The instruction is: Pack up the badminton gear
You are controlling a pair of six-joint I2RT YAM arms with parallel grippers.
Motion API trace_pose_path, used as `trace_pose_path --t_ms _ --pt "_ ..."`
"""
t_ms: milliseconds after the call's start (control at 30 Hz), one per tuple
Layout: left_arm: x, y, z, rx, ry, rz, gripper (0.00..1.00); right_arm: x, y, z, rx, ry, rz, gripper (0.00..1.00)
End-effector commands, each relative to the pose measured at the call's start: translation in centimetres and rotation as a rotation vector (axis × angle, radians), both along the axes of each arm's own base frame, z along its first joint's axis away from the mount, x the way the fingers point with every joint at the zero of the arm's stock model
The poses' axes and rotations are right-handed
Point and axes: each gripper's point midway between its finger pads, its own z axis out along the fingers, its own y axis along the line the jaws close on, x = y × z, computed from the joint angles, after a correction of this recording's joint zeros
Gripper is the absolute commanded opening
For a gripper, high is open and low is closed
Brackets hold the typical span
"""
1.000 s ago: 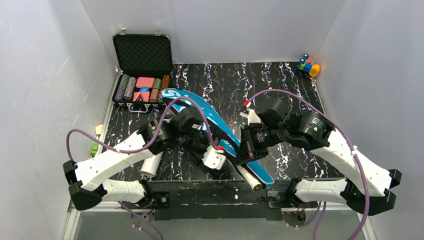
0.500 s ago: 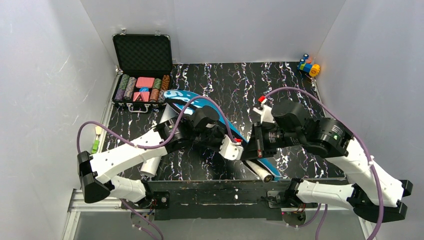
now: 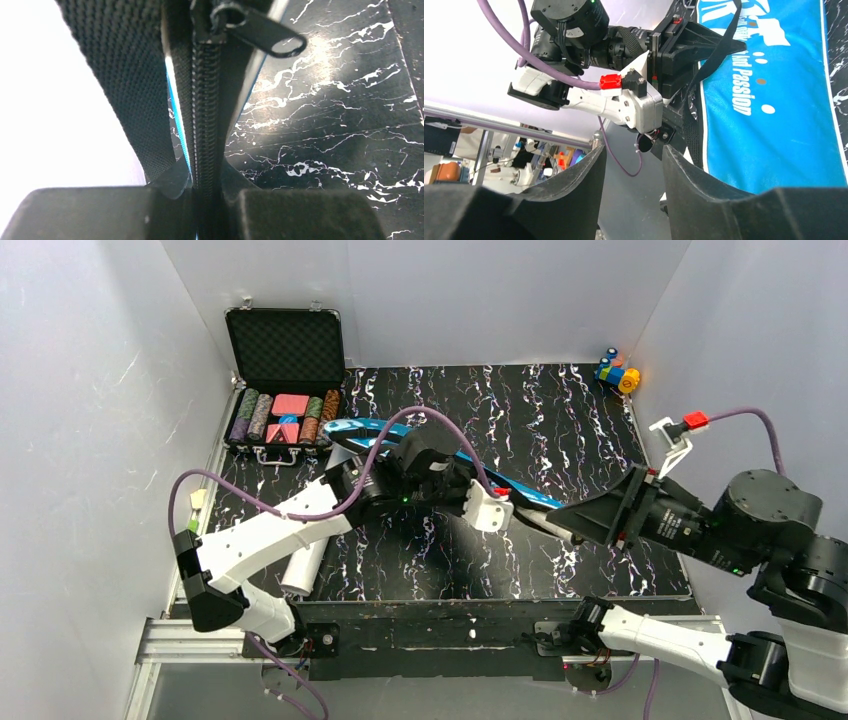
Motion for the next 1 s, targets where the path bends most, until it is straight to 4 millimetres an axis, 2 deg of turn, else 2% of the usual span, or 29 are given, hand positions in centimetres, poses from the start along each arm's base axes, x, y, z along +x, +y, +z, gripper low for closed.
trace_pose_path --t_ms 0,133,233,300,367,533,733,967 --pt "2.0 0.4 7.3 -0.148 -0.123 0.111 0.0 1.5 0.4 -0.7 -0.033 -0.016 -0.051 0.55" --pt "1.8 1.6 7.4 -0.157 0.005 0.226 0.0 2.0 -0.3 1.2 -0.016 -0.066 -0.088 0.59" --pt "1.3 1.8 7.6 -0.169 0.139 0.299 0.0 2.9 -0.8 3.1 -0.018 -0.111 -0.13 0.6" --pt "1.4 1.7 8.6 -0.173 0.198 0.348 0.0 3.5 -0.8 4.0 -0.02 -0.132 -0.157 0.6" --pt "1.9 1.8 7.8 -0.135 0.242 0.409 0.0 4.1 -0.4 4.5 -0.022 -0.145 -0.17 0.6" --pt "3.4 2.9 5.8 -0.108 0.356 0.531 0.0 5.6 0.8 4.6 -0.051 -0.143 -0.201 0.61" --pt "4.7 5.1 4.8 -0.186 0.43 0.592 0.0 7.7 1.4 4.6 -0.108 -0.125 -0.28 0.61" --pt "3.2 6.2 2.3 -0.152 0.486 0.589 0.0 9.1 2.0 4.4 -0.111 -0.104 -0.336 0.62"
